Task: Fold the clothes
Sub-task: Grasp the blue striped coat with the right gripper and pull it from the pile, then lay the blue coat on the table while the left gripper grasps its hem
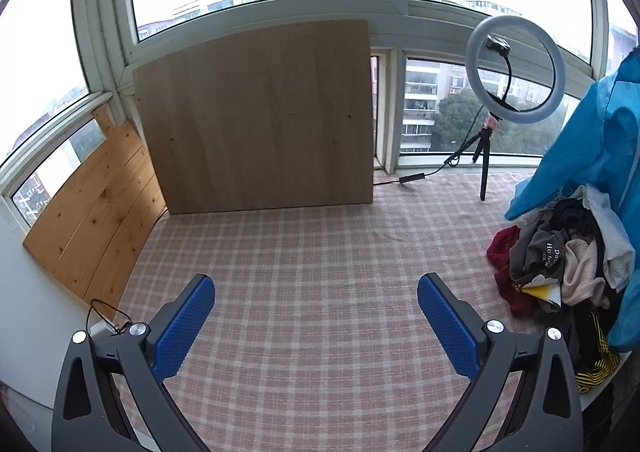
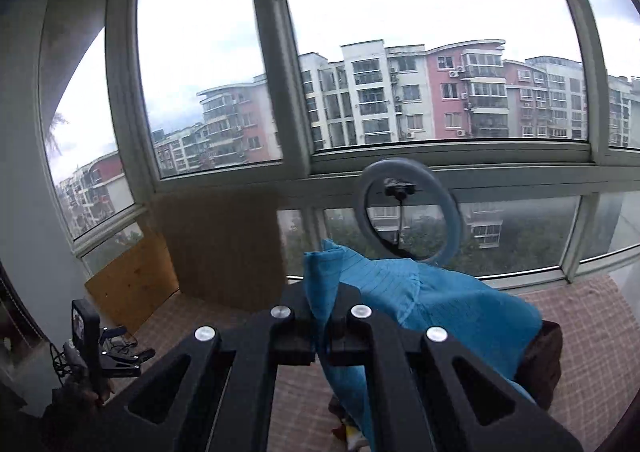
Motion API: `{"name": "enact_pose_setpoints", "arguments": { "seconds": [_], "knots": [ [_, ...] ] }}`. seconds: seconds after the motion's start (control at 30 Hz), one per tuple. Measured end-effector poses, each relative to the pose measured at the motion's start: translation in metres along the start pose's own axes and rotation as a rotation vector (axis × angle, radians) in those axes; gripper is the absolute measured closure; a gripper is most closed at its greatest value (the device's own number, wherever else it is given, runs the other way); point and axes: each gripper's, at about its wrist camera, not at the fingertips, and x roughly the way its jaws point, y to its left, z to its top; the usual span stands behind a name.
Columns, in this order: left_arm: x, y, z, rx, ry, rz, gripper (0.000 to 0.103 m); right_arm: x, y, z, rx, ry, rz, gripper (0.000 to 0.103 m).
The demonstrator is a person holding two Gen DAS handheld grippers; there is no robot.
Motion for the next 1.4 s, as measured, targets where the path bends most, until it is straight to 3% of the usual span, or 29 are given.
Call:
{"name": "enact_pose_setpoints", "arguments": {
  "seconds": [0.13,0.27,0.4,0.5,0.57,0.63,0.73,0.83,0.87,1.07,1.2,1.33,1.37,1.4],
  "knots": [
    [-0.012,0.042,-0.012,-0.037,-0.007,0.022,0.001,0.050,0.063,0.001,0.002,0.068,0.126,0.101],
    [-0.028,0.087,-0.026,-0.088,-0.019,0.092,0.001,0.083,0.128,0.015,-0.009,0.075,0.288,0.101],
    [-0.034,0.122,-0.042,-0.169,0.002,0.107,0.001,0.114,0.199,0.025,-0.093,0.103,0.415,0.101],
    [-0.030,0.130,-0.053,-0.191,0.033,0.105,0.001,0.171,0.233,0.003,-0.137,0.300,0.429,0.099],
    [-0.026,0.127,-0.061,-0.183,0.054,0.103,0.001,0.213,0.239,-0.027,-0.179,0.458,0.370,0.087],
    [-0.018,0.117,-0.068,-0.168,0.075,0.092,0.001,0.240,0.224,-0.056,-0.170,0.561,0.328,0.087],
    [0.006,0.093,-0.081,-0.162,0.138,0.009,0.001,0.256,0.187,-0.082,-0.108,0.629,0.293,0.084],
    [0.046,0.059,-0.096,-0.165,0.236,-0.078,0.001,0.250,0.139,-0.096,-0.058,0.635,0.229,0.060],
    [0.061,0.048,-0.102,-0.166,0.270,-0.107,0.001,0.245,0.120,-0.101,-0.042,0.635,0.198,0.057],
    [0.143,-0.017,-0.141,-0.268,0.508,-0.274,0.001,0.207,0.009,-0.128,0.068,0.633,0.029,0.057],
    [0.166,-0.077,-0.151,-0.192,0.565,-0.261,0.001,0.184,-0.059,-0.142,0.157,0.641,-0.054,0.057],
    [0.185,-0.121,-0.153,-0.114,0.596,-0.194,0.001,0.179,-0.095,-0.149,0.179,0.645,-0.077,0.057],
    [0.190,-0.127,-0.154,-0.116,0.602,-0.187,0.003,0.182,-0.097,-0.149,0.167,0.647,-0.078,0.057],
    [0.194,-0.130,-0.155,-0.130,0.602,-0.190,0.015,0.185,-0.098,-0.148,0.152,0.649,-0.079,0.057]
  ]
}}
